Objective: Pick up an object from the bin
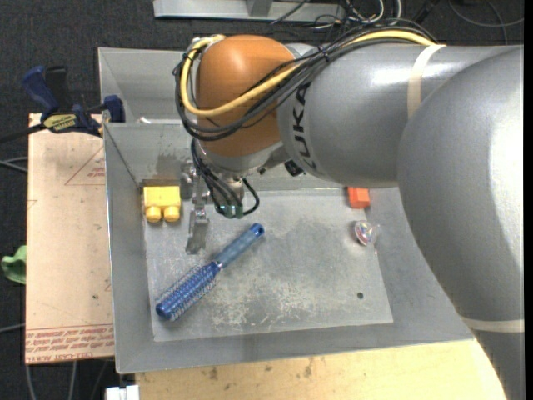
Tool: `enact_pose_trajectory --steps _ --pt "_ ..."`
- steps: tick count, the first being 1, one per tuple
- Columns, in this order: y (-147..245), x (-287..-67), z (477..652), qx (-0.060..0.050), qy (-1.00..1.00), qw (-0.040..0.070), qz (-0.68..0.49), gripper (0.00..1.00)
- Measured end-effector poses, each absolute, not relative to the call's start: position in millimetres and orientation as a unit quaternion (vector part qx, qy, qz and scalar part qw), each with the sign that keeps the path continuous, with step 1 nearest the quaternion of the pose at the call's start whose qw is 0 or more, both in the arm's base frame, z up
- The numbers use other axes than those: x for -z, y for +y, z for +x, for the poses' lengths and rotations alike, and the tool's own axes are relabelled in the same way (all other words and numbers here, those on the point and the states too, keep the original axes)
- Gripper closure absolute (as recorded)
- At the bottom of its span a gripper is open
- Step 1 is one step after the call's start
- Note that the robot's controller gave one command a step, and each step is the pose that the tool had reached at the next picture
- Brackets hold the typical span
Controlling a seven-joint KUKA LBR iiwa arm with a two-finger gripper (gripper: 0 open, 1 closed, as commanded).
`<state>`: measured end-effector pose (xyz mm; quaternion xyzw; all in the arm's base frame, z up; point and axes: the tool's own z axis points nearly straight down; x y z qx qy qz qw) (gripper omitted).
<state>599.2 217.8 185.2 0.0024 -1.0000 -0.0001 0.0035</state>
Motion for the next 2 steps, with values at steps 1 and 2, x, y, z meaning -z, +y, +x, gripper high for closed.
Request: enact_pose_trajectory --steps 1,2 --pt "219 -67 511.3 0.0 -0.989 0.004 0.148 0.0" --pt "235 -101 515.0 0.001 -0.975 -0.002 0.221 0.0"
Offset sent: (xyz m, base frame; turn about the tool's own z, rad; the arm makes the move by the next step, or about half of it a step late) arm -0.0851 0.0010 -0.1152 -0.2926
